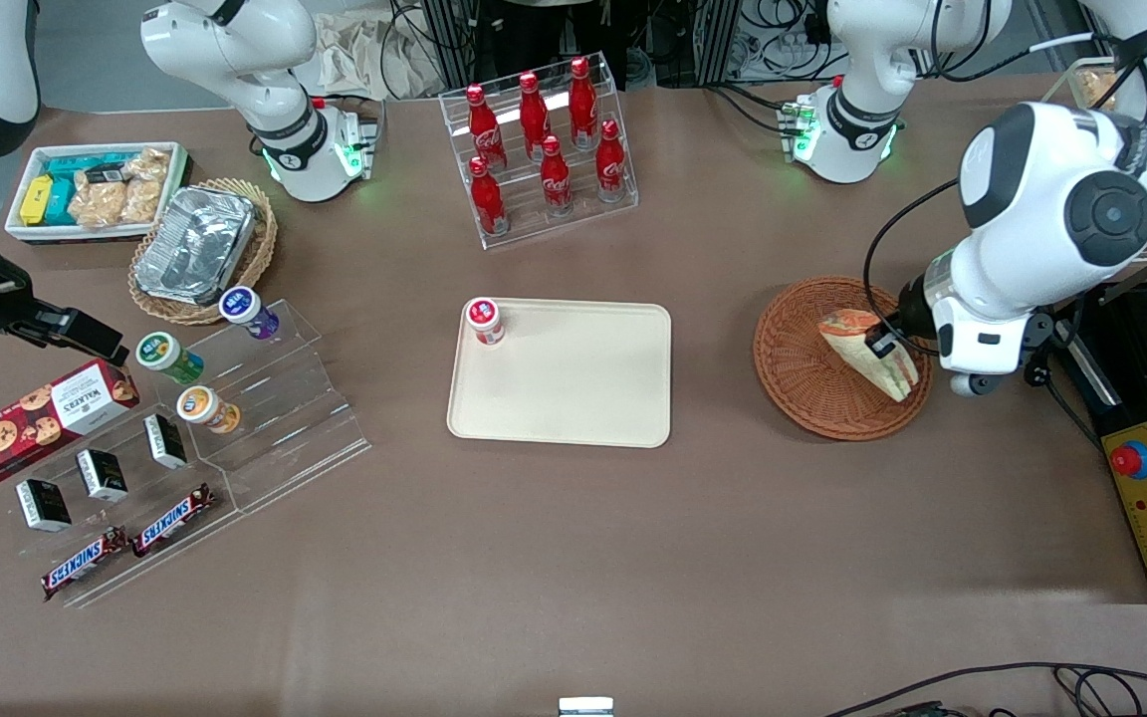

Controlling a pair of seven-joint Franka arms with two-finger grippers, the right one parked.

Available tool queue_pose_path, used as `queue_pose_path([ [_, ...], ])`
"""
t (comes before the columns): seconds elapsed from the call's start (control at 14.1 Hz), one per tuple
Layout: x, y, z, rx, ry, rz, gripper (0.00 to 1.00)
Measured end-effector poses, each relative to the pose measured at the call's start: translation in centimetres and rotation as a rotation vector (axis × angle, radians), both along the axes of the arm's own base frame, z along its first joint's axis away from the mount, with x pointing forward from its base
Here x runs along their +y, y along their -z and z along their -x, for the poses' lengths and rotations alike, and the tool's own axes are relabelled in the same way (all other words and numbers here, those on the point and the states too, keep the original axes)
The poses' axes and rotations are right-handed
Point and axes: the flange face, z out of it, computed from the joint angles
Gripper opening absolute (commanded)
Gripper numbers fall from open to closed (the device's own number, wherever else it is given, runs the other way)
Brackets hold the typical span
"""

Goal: Place sandwich from basket to tray
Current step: 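Lift the sandwich out of the basket with the left gripper, then carry the sandwich over the cream tray and lower it down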

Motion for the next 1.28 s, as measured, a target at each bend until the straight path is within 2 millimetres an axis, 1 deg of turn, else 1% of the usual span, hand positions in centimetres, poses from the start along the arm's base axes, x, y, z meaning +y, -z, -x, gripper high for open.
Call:
queue_pose_path([
  [0.14, -0.1, 0.0, 0.1, 0.004, 0.014, 0.001, 0.0],
  [0.28, -0.7, -0.1, 0.4, 0.02, 0.05, 0.002, 0.0],
  [0.43, -2.4, -1.1, 0.9, 0.042, 0.109, 0.005, 0.0],
  [0.57, -4.8, -2.3, 1.7, 0.056, 0.164, 0.006, 0.0],
  [0.64, -6.0, -2.6, 2.1, 0.059, 0.188, 0.006, 0.0],
  [0.85, -10.0, -2.5, 3.6, 0.063, 0.266, 0.008, 0.0],
  [1.06, -15.0, -1.3, 5.2, 0.078, 0.368, 0.017, 0.0],
  [1.28, -20.1, 0.3, 5.8, 0.007, 0.472, 0.054, 0.0],
])
